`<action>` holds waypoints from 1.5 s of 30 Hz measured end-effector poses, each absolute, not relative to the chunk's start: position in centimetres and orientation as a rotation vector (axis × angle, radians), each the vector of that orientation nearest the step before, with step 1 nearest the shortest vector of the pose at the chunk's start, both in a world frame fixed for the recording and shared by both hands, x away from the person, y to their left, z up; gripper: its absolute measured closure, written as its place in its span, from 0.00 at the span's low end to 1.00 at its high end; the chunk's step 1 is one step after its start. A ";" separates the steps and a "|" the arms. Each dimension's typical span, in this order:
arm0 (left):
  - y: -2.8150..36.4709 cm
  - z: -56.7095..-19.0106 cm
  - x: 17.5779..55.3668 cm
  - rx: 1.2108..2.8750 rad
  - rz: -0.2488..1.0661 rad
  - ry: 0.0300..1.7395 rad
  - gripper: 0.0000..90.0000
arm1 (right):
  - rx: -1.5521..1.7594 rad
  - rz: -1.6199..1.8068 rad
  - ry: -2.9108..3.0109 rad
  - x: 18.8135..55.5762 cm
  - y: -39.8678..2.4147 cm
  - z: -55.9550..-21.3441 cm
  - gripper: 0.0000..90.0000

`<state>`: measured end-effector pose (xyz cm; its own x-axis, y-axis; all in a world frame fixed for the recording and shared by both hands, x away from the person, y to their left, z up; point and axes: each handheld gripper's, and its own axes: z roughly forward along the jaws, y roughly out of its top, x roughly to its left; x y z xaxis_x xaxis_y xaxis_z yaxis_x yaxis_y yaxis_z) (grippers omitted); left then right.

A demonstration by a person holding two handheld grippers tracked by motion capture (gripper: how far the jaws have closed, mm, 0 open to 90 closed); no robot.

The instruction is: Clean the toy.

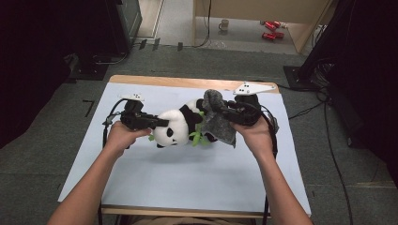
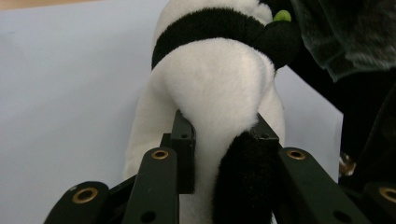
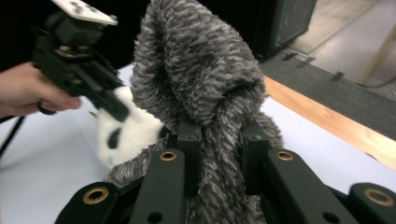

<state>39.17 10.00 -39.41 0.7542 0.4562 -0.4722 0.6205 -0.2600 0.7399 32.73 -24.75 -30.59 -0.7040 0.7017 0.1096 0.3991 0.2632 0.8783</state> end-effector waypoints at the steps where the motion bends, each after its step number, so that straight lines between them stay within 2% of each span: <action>1: 10.0 -39.4 39.2 1.880 -0.199 0.849 0.79 | 1.001 1.430 2.243 32.6 -24.4 -30.5 0.85; 6: 9.2 -39.6 38.9 1.772 -0.193 0.942 0.78 | 0.963 1.455 2.288 32.3 -22.2 -31.1 0.85; 14: 7.4 -39.6 38.8 1.722 -0.244 0.981 0.78 | 0.926 1.433 2.386 32.4 -17.8 -34.2 0.85; 18: 7.1 -39.6 38.8 1.733 -0.228 0.998 0.78 | 0.891 1.370 2.411 32.3 -16.0 -36.3 0.85; 26: 7.1 -40.5 38.9 1.823 -0.206 1.017 0.78 | 0.891 1.371 2.456 31.4 -14.8 -40.1 0.86; 41: 7.9 -39.5 39.5 1.746 -0.203 1.025 0.78 | 0.850 1.294 2.584 30.2 -12.8 -42.4 0.86; 45: 7.8 -39.3 39.6 1.775 -0.177 1.018 0.78 | 0.831 1.278 2.610 29.9 -12.4 -42.7 0.86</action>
<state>39.55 7.82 -39.30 0.6292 0.5510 -0.5481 0.7037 -0.1043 0.7028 29.94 -12.37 -42.68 -0.8422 0.5235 0.1294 0.4232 0.4930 0.7602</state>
